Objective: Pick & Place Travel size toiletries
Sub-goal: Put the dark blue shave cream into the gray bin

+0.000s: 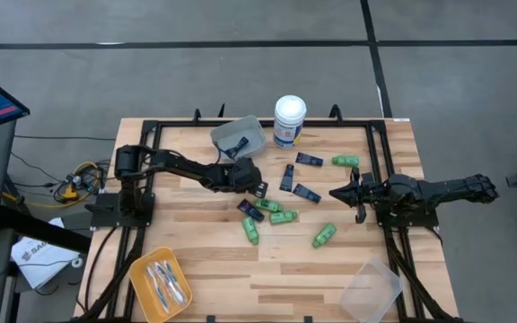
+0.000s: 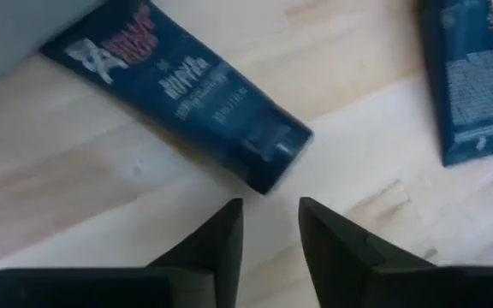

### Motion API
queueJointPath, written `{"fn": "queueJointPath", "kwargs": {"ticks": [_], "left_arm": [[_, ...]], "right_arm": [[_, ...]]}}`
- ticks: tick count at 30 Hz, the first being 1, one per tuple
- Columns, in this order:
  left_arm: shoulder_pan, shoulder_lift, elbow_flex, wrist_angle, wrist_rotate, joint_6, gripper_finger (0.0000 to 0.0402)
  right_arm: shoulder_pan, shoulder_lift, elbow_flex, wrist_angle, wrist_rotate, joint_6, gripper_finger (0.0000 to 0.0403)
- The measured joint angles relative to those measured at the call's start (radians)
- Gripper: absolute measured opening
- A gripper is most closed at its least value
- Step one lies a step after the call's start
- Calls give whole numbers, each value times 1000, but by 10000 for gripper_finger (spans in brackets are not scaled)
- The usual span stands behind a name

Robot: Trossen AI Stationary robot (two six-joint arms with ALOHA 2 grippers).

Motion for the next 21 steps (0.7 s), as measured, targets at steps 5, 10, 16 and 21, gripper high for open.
{"fn": "queueJointPath", "kwargs": {"ticks": [5, 10, 16, 21], "left_arm": [[0, 0, 0, 2, 39, 0, 94], [-16, 0, 0, 9, 93, 1, 51], [-61, -46, -2, 42, 200, 66, 3], [-80, -164, 0, 106, 125, 246, 6]], "right_arm": [[0, 0, 0, 1, 0, 0, 6], [0, 0, 0, 1, 0, 0, 6], [0, 0, 0, 0, 0, 0, 6], [0, 0, 0, -1, -1, 0, 6]]}}
